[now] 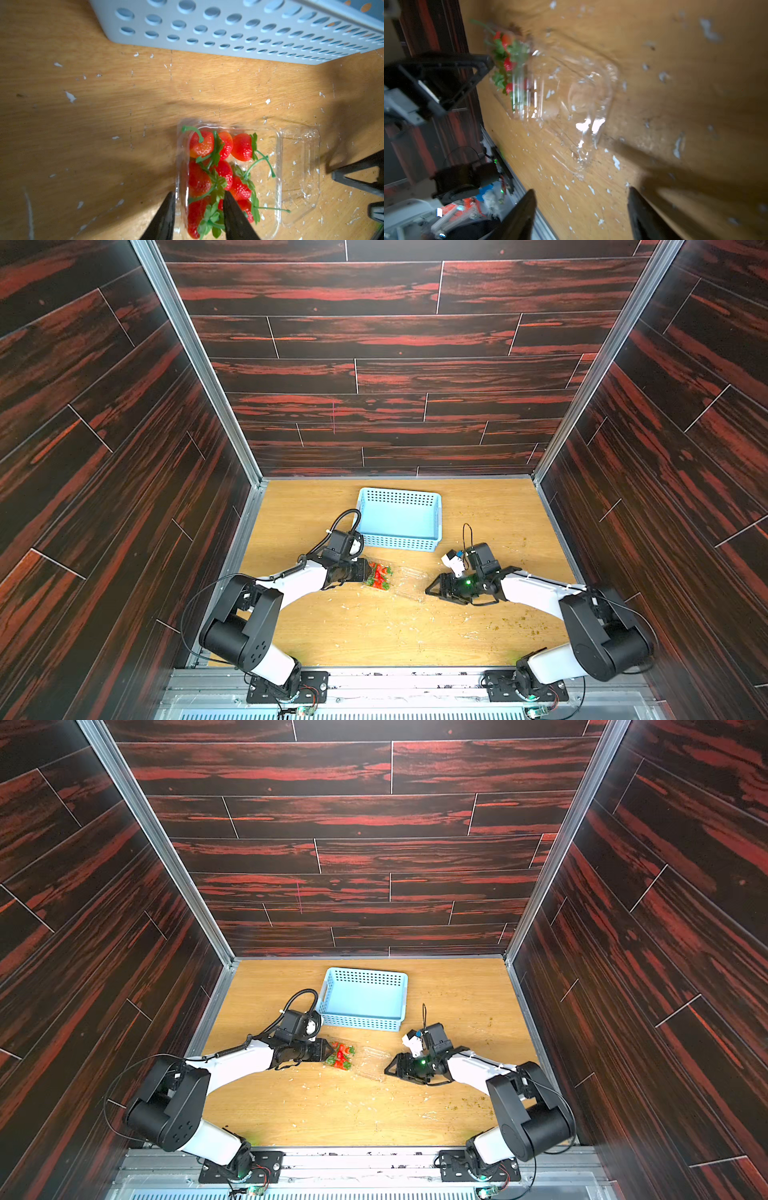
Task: Pack strawberries into containers
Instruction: Close the packing box at the center of the board.
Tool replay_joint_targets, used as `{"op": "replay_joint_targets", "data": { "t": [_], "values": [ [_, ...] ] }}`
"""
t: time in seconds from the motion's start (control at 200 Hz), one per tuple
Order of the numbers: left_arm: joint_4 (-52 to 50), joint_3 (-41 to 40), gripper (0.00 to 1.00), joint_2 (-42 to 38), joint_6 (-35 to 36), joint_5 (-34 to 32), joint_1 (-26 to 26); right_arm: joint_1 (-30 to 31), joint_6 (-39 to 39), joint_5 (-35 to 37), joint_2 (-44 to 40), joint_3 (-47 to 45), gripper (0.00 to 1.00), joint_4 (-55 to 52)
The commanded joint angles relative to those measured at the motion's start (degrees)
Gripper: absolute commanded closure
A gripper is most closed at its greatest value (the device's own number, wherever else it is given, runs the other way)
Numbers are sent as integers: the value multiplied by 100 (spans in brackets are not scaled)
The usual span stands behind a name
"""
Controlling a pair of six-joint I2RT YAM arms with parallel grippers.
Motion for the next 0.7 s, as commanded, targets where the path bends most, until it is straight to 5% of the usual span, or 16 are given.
{"op": "replay_joint_targets", "data": {
  "t": [0.0, 0.346, 0.696],
  "values": [
    [36, 116, 60, 33, -17, 43, -22, 69, 155, -120, 380, 6, 21, 629],
    [-13, 116, 60, 17, -26, 2, -22, 352, 383, -195, 1099, 191, 17, 1227],
    [61, 73, 60, 53, -35, 29, -22, 405, 520, -260, 346, 358, 23, 932]
  ]
}}
